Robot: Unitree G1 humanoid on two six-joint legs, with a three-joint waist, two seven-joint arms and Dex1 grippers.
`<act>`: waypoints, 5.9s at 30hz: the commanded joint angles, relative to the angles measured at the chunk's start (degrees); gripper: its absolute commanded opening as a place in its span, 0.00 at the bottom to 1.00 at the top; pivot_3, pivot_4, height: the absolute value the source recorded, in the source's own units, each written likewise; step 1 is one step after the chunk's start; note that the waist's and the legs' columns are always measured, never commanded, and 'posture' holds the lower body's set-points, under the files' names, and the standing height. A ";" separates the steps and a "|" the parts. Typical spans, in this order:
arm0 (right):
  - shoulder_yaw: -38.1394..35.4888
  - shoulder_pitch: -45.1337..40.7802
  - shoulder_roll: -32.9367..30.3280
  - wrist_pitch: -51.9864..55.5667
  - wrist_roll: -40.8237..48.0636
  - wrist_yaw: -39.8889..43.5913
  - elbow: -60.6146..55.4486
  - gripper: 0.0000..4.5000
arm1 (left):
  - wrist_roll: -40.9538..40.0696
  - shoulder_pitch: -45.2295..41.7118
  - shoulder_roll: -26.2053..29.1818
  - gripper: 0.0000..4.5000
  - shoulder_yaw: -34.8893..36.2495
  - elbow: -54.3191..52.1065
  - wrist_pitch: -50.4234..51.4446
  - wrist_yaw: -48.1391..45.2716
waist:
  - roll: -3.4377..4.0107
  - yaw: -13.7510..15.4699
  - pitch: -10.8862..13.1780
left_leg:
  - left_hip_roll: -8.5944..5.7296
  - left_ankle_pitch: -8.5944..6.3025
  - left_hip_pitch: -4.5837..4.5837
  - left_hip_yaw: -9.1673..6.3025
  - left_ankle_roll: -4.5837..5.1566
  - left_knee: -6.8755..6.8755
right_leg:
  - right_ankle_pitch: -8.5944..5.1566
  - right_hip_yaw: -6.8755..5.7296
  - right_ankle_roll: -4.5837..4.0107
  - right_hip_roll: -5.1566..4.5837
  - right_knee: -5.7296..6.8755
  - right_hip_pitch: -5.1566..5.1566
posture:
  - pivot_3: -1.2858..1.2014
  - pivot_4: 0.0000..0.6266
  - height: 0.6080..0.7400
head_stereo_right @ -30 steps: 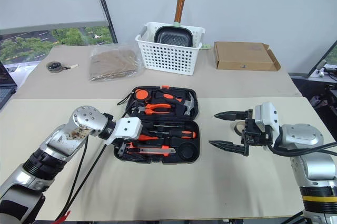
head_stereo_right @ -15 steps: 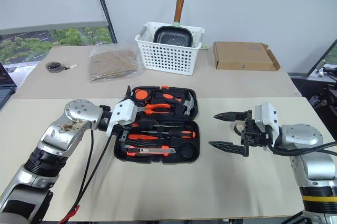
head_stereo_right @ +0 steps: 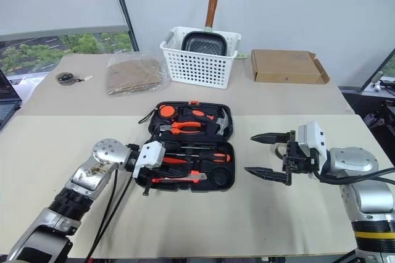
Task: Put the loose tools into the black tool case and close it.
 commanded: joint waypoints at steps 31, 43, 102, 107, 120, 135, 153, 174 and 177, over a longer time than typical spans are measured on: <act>0.38 0.70 -7.75 0.80 -15.14 -10.21 5.06 1.00 | -17.41 -0.06 3.01 0.69 12.20 -17.29 22.19 3.02 | 0.06 0.28 -0.03 | -0.04 0.24 -0.40 0.01 0.13 -0.08 | 0.15 0.01 0.19 -0.13 -0.19 -0.26 | 0.52 0.24 0.70; 9.34 -8.10 -11.95 6.58 -24.91 -10.76 16.01 0.89 | -24.53 3.66 10.65 1.00 17.05 -32.61 31.99 6.90 | 0.03 -0.41 0.00 | -0.12 0.12 -0.35 -0.05 0.26 -0.08 | 0.07 0.03 0.34 -0.15 -0.23 -0.21 | 0.52 0.24 0.70; 34.37 -20.11 -6.39 23.44 -23.44 1.25 -16.76 0.28 | -27.37 14.68 19.20 1.00 23.42 -40.24 35.90 13.83 | 0.02 -0.73 0.07 | -0.11 0.25 -0.30 -0.13 0.02 -0.38 | -0.02 -0.05 0.19 -0.10 -0.23 -0.25 | 0.52 0.24 0.70; 33.19 -20.37 -7.77 23.77 -22.53 2.01 -16.86 0.66 | -27.13 15.33 19.24 1.00 23.55 -40.11 35.51 13.88 | 0.01 -0.79 0.07 | -0.11 0.24 -0.30 -0.13 0.03 -0.38 | -0.02 -0.05 0.19 -0.11 -0.25 -0.25 | 0.52 0.24 0.70; 22.93 -24.74 1.45 25.97 -17.29 -7.21 -6.10 0.99 | -26.13 17.02 15.91 1.00 25.39 -34.32 33.50 17.42 | 0.00 -1.00 0.08 | -0.10 0.26 -0.27 -0.13 0.00 -0.38 | 0.00 -0.04 0.17 -0.10 -0.21 -0.24 | 0.52 0.24 0.70; 8.04 -41.75 19.07 38.14 -15.06 -30.83 38.95 0.99 | -22.48 -1.61 8.32 1.00 25.91 3.91 34.16 19.71 | -0.04 -1.67 0.09 | -0.14 0.60 -0.32 0.00 -0.53 -0.41 | 0.15 -0.03 -0.07 0.00 -0.08 -0.31 | 0.52 0.24 0.70; 1.90 -48.31 22.60 44.15 -11.98 -31.83 50.47 0.22 | -17.30 -15.03 5.57 1.00 24.45 26.89 38.71 13.51 | -0.04 -2.90 0.09 | -0.17 0.61 -0.40 0.05 -0.55 -0.50 | 0.32 -0.03 -0.28 0.00 0.05 -0.31 | 0.52 0.24 0.70; 0.91 -46.79 24.01 42.43 -11.85 -32.43 48.39 0.00 | -15.74 -21.32 2.56 0.53 28.08 39.93 46.42 18.04 | -0.04 -3.20 0.09 | -0.18 0.62 -0.37 0.05 -0.57 -0.48 | 0.32 -0.02 -0.17 -0.03 0.10 -0.30 | 0.52 0.24 0.70; 0.77 -46.66 24.12 42.16 -11.83 -32.77 48.24 0.00 | -15.17 -21.94 2.05 0.29 27.88 40.63 46.33 17.79 | -0.04 -3.35 0.09 | -0.18 0.63 -0.36 0.04 -0.59 -0.48 | 0.31 -0.02 -0.14 -0.03 0.10 -0.30 | 0.52 0.24 0.70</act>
